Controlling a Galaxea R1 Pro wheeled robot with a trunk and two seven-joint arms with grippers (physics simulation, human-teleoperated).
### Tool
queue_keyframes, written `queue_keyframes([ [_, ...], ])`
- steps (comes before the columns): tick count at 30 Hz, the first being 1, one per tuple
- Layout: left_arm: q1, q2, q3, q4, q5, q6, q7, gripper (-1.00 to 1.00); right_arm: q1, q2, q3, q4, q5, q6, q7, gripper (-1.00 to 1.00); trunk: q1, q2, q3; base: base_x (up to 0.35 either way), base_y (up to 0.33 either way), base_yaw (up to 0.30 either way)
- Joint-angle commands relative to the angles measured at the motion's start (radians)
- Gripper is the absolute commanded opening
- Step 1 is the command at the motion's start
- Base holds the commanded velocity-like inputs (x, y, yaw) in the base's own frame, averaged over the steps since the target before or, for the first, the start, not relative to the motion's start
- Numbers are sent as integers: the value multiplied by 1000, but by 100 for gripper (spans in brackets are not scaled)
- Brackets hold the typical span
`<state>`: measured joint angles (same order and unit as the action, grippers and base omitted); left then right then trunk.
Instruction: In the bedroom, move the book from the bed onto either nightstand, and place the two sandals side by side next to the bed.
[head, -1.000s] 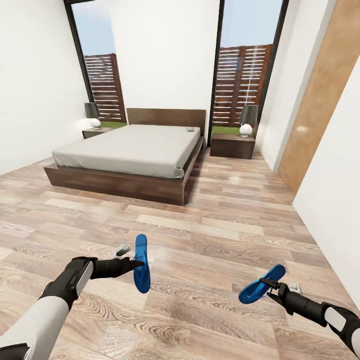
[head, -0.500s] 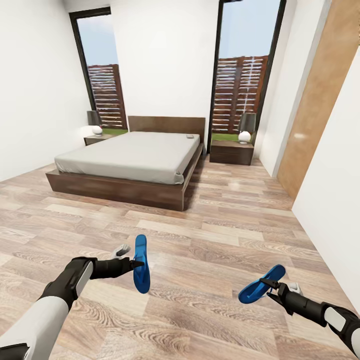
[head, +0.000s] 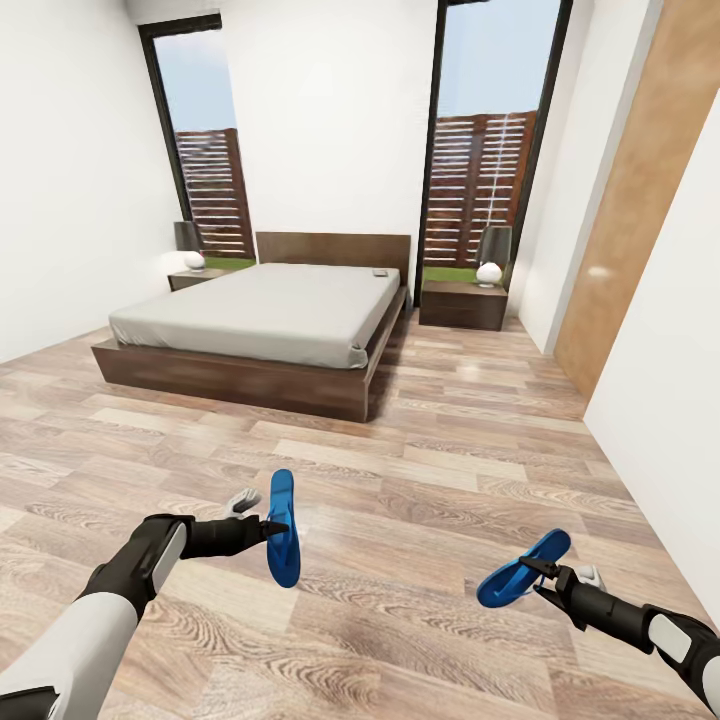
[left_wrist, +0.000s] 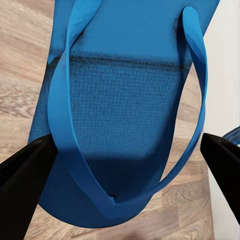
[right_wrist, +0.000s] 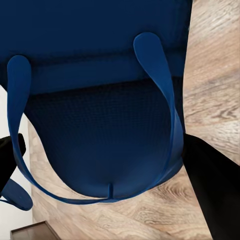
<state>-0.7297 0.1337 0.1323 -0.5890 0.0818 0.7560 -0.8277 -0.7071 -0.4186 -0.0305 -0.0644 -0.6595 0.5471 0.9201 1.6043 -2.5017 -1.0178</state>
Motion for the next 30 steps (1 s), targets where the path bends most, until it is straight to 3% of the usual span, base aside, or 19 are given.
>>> queue_keyframes([
  [1, 0, 0, 1, 1, 7, 8, 1, -100, 0, 0, -3, 0, -2, 8, 0, -100, 0, 0, -1, 0, 0, 0],
  [15, 0, 0, 1, 7, 7, 8, 1, -100, 0, 0, -3, 0, 0, 8, 2, -100, 0, 0, -1, 15, -45, 0],
  [30, 0, 0, 3, 8, 7, 8, 1, -100, 0, 0, -3, 0, 0, 8, -2, -100, 0, 0, -1, 112, -99, 0],
])
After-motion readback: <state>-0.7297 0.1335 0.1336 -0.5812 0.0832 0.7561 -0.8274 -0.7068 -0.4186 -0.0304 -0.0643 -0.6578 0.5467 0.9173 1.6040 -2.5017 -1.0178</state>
